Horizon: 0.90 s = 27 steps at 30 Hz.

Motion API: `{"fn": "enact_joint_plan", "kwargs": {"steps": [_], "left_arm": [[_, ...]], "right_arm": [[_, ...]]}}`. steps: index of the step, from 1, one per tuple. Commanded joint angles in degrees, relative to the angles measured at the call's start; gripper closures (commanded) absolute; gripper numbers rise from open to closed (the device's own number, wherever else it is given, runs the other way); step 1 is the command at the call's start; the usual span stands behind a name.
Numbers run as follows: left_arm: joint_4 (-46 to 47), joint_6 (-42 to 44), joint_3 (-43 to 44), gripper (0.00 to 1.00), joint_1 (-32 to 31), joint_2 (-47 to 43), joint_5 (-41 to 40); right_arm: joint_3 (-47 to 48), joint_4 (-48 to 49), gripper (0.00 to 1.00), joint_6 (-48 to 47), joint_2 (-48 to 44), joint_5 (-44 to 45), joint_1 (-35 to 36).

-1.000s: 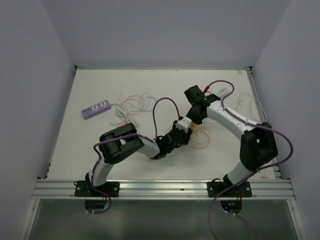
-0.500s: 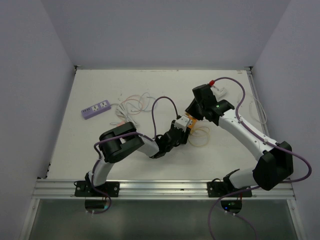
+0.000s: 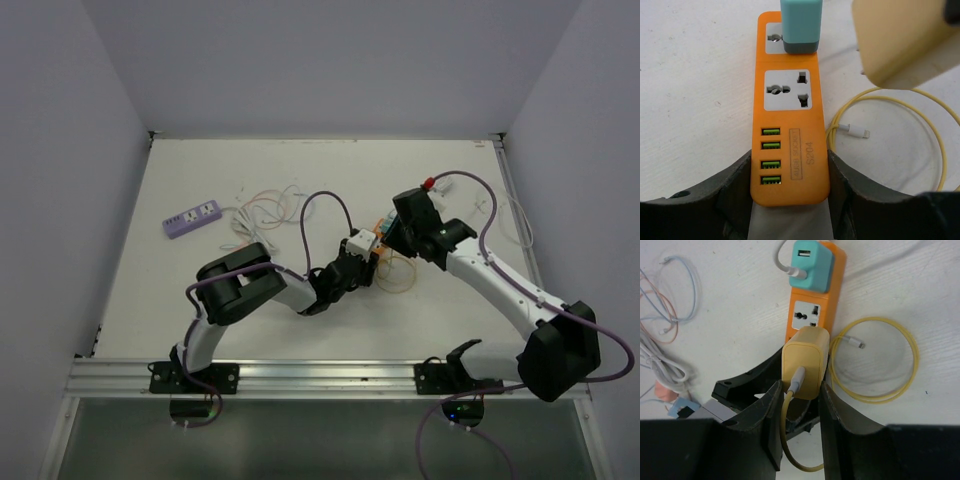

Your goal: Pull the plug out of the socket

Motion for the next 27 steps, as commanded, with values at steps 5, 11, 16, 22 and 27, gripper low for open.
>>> {"fn": "enact_joint_plan", "kwargs": {"steps": [5, 11, 16, 22, 27], "left_arm": [[-11.66, -2.57, -2.52, 1.0, 1.76, 1.04, -2.68], [-11.92, -2.57, -2.7, 1.0, 1.94, 0.87, -3.12], [-12.01, -2.57, -2.78, 1.0, 1.94, 0.78, -3.21], [-11.92, -2.57, -2.78, 1.0, 2.11, 0.87, -3.12], [-12.01, -2.66, -2.87, 1.0, 2.29, 0.78, -3.12]], "right_arm": [[-2.14, -6.97, 0.97, -5.21, -4.25, 5.2, 0.26], [-3.64, -13.56, 0.95, -6.0, -2.94, 7.41, 0.34], [-4.87, -15.5, 0.94, -6.53, -0.05, 8.46, 0.26], [-3.55, -17.0, 0.83, -7.06, 5.31, 8.9, 0.34], [-2.5, -15.68, 0.6, -7.85, 7.52, 6.8, 0.26]]}}
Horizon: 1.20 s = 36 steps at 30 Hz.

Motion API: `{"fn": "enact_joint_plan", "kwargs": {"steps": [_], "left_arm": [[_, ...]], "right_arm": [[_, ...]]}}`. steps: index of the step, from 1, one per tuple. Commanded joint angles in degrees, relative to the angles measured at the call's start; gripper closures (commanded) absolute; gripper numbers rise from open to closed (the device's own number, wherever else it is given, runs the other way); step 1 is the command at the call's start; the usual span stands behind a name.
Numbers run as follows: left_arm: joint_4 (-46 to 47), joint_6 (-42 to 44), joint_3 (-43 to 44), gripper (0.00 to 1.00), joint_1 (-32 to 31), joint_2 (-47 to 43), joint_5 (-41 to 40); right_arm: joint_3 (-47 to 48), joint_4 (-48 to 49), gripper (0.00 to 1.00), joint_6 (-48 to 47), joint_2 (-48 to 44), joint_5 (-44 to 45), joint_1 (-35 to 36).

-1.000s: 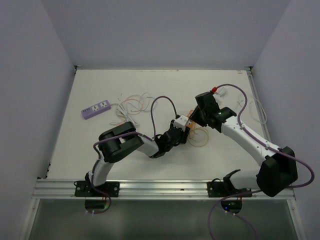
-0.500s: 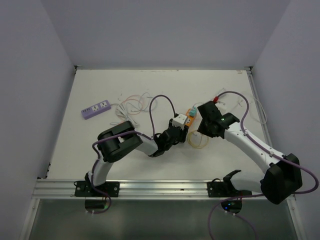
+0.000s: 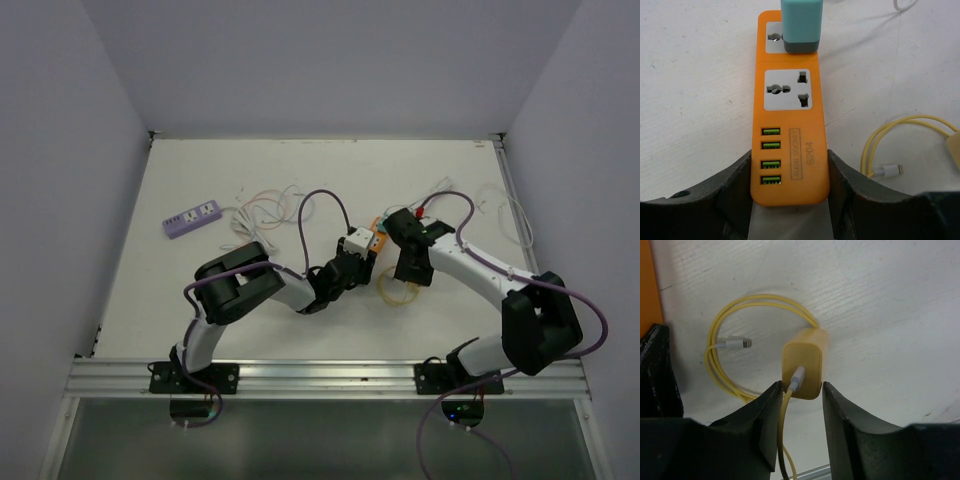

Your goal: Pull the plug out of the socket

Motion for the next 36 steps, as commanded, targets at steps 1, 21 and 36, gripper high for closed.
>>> {"fn": "enact_joint_plan", "kwargs": {"steps": [1, 21, 36], "left_arm": [[-10.83, -2.07, -2.7, 1.0, 1.52, 1.43, -2.2], [-11.09, -2.24, -2.61, 1.0, 1.7, 1.61, -2.12], [-11.62, -2.51, -2.43, 1.0, 1.87, 2.05, -1.94]], "right_arm": [[2.4, -0.16, 0.57, -1.34, -0.39, 0.48, 0.17], [12.07, -7.38, 0.31, -9.6, -7.68, -1.9, 0.17], [18.91, 7.66, 0.26, -5.83, -7.26, 2.84, 0.08]]}}
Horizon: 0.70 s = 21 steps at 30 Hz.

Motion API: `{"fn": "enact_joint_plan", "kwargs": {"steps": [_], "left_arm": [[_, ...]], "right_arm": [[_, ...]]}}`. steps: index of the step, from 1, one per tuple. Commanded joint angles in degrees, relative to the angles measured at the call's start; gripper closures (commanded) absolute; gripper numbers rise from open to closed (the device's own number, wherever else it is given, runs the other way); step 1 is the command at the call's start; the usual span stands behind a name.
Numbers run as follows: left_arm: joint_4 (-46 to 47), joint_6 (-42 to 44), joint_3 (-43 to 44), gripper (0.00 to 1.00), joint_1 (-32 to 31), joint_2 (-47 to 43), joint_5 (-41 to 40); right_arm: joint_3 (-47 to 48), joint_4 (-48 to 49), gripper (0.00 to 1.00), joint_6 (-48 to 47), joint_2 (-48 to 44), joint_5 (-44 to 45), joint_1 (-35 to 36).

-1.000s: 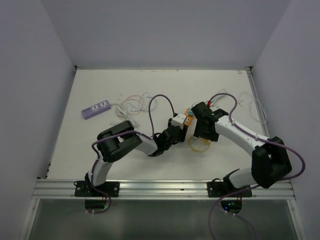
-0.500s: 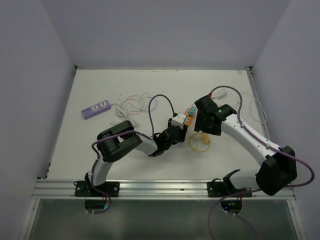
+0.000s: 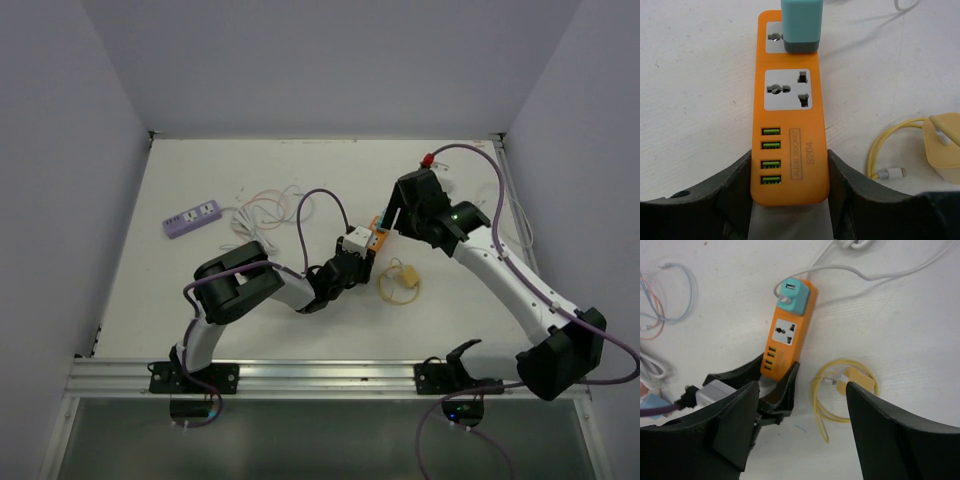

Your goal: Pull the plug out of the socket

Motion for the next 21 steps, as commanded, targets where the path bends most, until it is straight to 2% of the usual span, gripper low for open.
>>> {"fn": "enact_joint_plan", "kwargs": {"steps": [1, 9, 21], "left_arm": [[-11.53, -2.01, -2.35, 1.0, 1.5, 2.05, -1.92], [-11.62, -2.27, -1.99, 1.0, 1.5, 2.49, -1.65], [-13.11, -2.36, -0.68, 1.0, 1.5, 3.63, -1.83]], "right_arm": [[4.58, 3.57, 0.25, 2.94, 4.96, 3.72, 0.08], [11.01, 3.83, 0.23, 8.74, 16.05, 5.48, -0.36], [17.77, 3.31, 0.31, 10.6, 29.14, 5.05, -2.12]]}}
